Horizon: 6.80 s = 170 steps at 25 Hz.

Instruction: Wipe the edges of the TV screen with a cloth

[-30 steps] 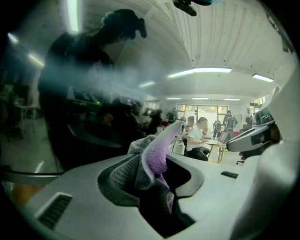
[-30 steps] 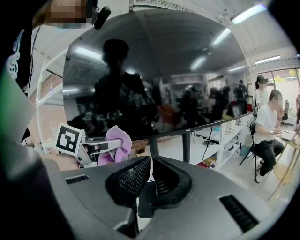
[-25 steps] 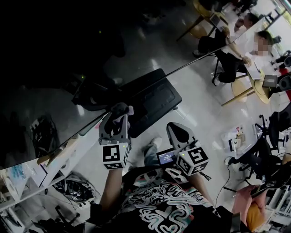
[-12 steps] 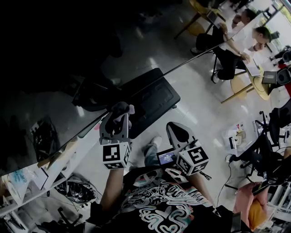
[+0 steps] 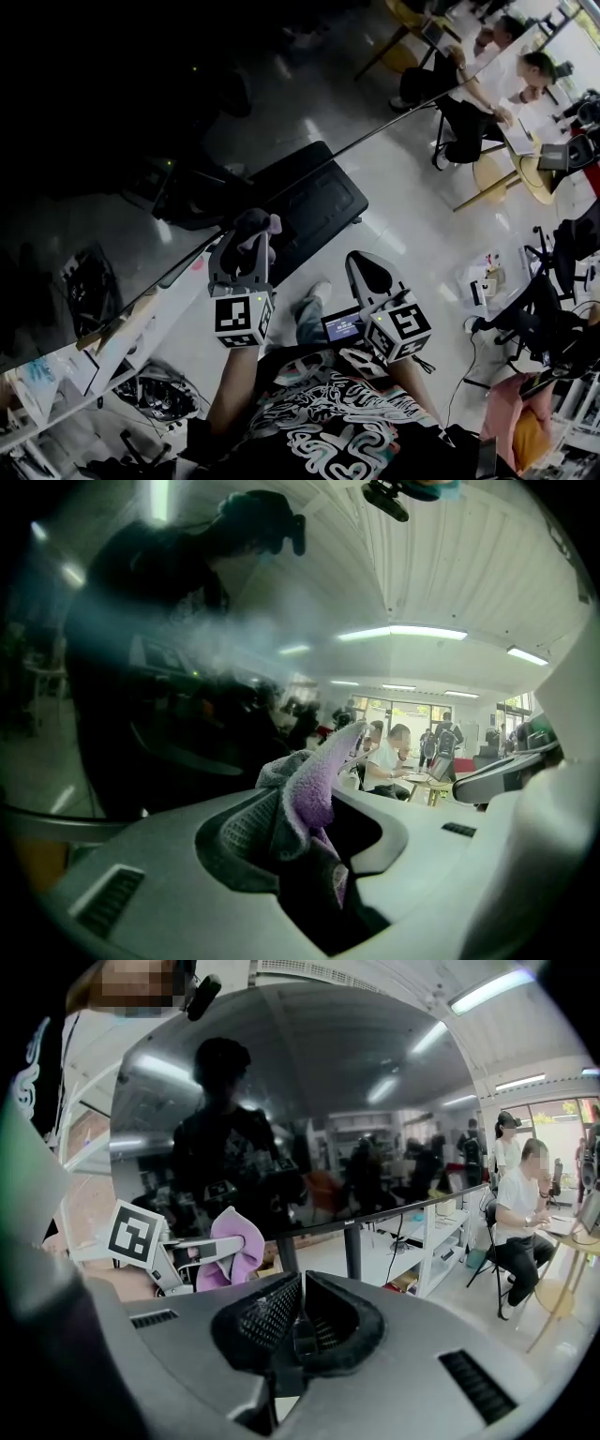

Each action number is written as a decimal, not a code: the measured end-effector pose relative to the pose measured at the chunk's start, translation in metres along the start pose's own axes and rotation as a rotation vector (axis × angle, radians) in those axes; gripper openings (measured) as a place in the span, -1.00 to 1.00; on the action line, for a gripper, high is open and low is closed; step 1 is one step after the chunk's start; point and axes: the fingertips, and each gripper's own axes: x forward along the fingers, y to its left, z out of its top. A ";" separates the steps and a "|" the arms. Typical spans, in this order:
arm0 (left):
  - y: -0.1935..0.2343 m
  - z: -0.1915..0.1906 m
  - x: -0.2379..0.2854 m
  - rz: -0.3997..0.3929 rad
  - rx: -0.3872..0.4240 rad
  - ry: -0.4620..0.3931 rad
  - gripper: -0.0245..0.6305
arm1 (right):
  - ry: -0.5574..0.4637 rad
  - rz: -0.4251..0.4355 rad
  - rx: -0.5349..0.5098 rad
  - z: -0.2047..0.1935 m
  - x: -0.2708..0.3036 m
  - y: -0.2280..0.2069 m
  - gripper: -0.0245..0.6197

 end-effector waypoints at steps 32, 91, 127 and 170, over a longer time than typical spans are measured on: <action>-0.036 0.013 0.042 0.028 -0.039 -0.003 -0.46 | -0.022 0.058 -0.033 0.044 0.040 -0.063 -0.81; -0.059 0.013 0.074 0.113 -0.096 0.029 -0.46 | -0.129 0.067 -0.074 0.075 0.048 -0.129 -0.81; -0.090 0.021 0.115 0.227 -0.190 0.022 -0.46 | -0.111 0.198 -0.046 0.081 0.064 -0.188 -0.81; -0.132 0.029 0.165 0.277 -0.180 0.045 -0.46 | -0.114 0.212 -0.035 0.089 0.041 -0.272 -0.81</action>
